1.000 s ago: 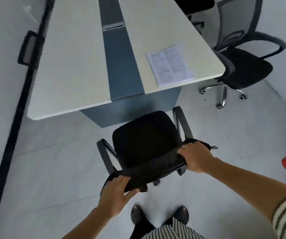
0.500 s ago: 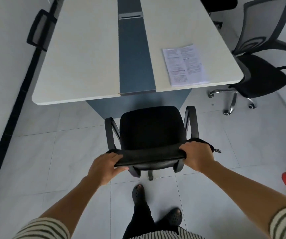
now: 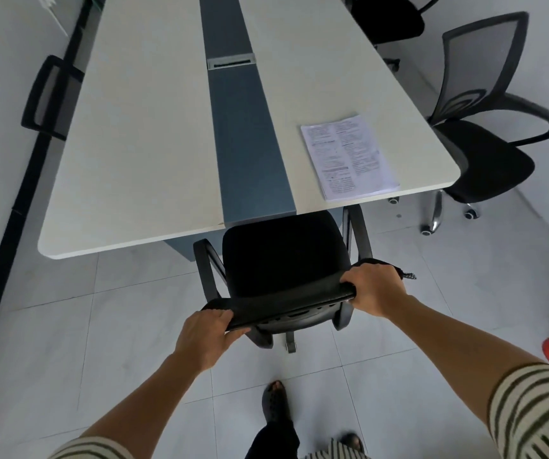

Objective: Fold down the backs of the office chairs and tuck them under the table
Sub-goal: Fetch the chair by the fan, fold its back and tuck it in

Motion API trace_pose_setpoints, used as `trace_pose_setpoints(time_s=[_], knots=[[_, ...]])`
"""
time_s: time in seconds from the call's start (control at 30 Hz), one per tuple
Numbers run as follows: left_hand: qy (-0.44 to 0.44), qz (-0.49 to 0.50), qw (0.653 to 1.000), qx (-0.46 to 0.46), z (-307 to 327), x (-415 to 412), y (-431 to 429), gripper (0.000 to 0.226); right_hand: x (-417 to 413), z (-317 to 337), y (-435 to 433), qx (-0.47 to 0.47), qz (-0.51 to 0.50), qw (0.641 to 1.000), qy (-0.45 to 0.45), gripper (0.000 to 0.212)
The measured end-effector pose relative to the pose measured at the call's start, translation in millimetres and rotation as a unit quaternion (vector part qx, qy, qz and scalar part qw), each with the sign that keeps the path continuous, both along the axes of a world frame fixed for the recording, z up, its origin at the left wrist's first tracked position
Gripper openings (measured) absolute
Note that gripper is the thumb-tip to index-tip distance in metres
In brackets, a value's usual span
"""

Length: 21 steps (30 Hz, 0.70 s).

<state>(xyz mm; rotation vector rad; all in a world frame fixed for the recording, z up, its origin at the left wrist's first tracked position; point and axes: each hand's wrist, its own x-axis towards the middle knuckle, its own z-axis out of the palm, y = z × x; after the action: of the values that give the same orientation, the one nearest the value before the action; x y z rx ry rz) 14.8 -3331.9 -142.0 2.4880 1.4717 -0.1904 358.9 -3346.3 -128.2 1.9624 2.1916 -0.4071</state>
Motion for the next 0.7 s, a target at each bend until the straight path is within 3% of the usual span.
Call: trace_pose_setpoints(time_s=[0.4, 0.57, 0.7], knots=[[0.002, -0.068, 0.998, 0.002, -10, -13, 28, 0.049, -8, 0, 6, -0.011, -0.047, 0.999, -0.003, 0.031], [0.016, -0.028, 0.993, -0.115, 7, 6, 28, 0.036, -6, 3, -15, 0.017, -0.063, 0.996, 0.060, 0.031], [-0.057, -0.009, 0.987, -0.151, 36, 53, 23, 0.028, 18, 10, -52, 0.121, -0.115, 0.981, 0.102, 0.032]])
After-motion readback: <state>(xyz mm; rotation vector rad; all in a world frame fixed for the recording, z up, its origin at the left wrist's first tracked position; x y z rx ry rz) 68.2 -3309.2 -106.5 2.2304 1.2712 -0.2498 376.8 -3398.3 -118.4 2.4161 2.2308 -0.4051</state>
